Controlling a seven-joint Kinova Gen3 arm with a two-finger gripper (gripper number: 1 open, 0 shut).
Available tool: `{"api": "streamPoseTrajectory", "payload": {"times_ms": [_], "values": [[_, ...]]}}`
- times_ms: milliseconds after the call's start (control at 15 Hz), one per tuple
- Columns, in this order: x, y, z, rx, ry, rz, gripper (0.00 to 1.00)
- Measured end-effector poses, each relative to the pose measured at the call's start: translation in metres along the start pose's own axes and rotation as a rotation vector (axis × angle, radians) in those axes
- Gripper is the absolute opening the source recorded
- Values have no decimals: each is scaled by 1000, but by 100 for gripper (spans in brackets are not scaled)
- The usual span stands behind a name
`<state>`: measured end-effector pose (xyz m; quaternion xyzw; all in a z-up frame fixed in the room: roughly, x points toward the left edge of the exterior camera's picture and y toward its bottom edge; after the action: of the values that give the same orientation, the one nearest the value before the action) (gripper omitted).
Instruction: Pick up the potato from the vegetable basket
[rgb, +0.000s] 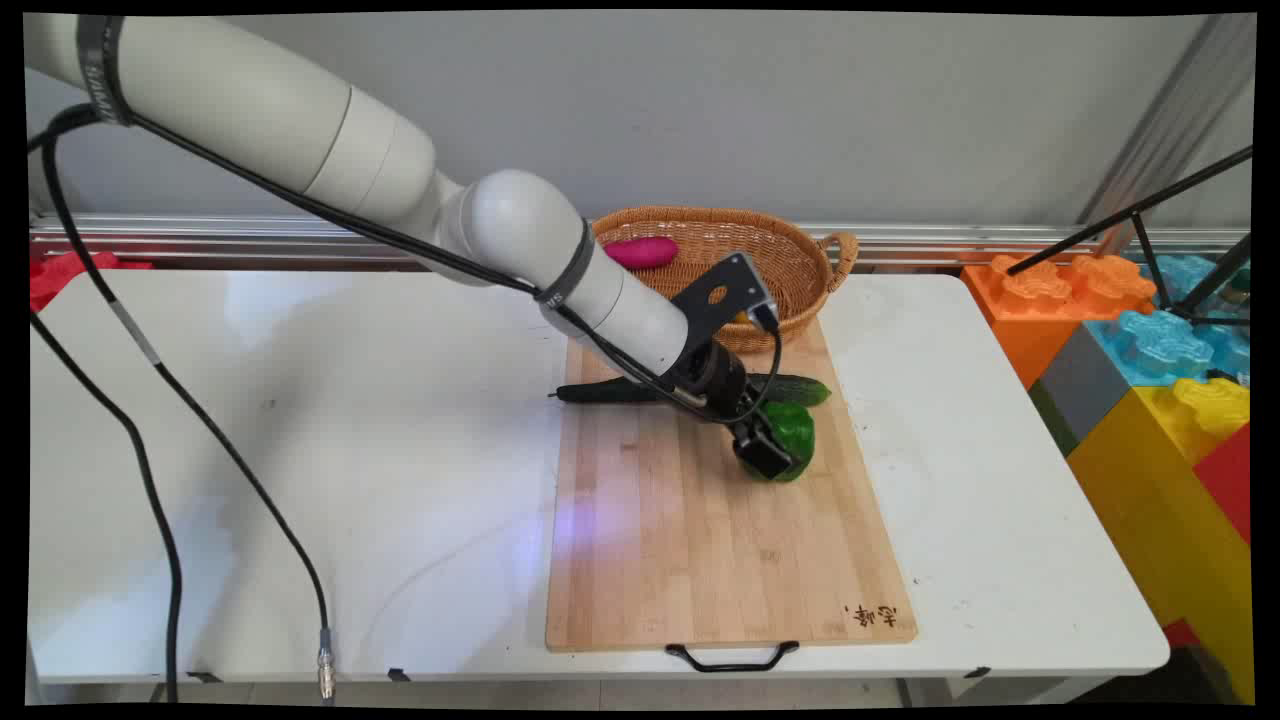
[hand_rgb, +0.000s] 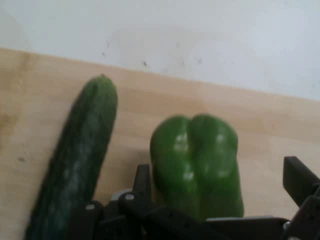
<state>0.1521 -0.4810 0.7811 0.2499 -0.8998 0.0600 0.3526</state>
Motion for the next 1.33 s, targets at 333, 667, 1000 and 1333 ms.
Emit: {"api": "streamPoseTrajectory", "payload": {"times_ms": [333, 667, 1000, 1333], "values": [[30, -4, -17, 17, 27, -9, 100], [63, -21, -37, 92, 43, -5, 100], [90, -60, -48, 232, 36, -54, 100], [103, -94, -39, 300, 14, -158, 100]]}}
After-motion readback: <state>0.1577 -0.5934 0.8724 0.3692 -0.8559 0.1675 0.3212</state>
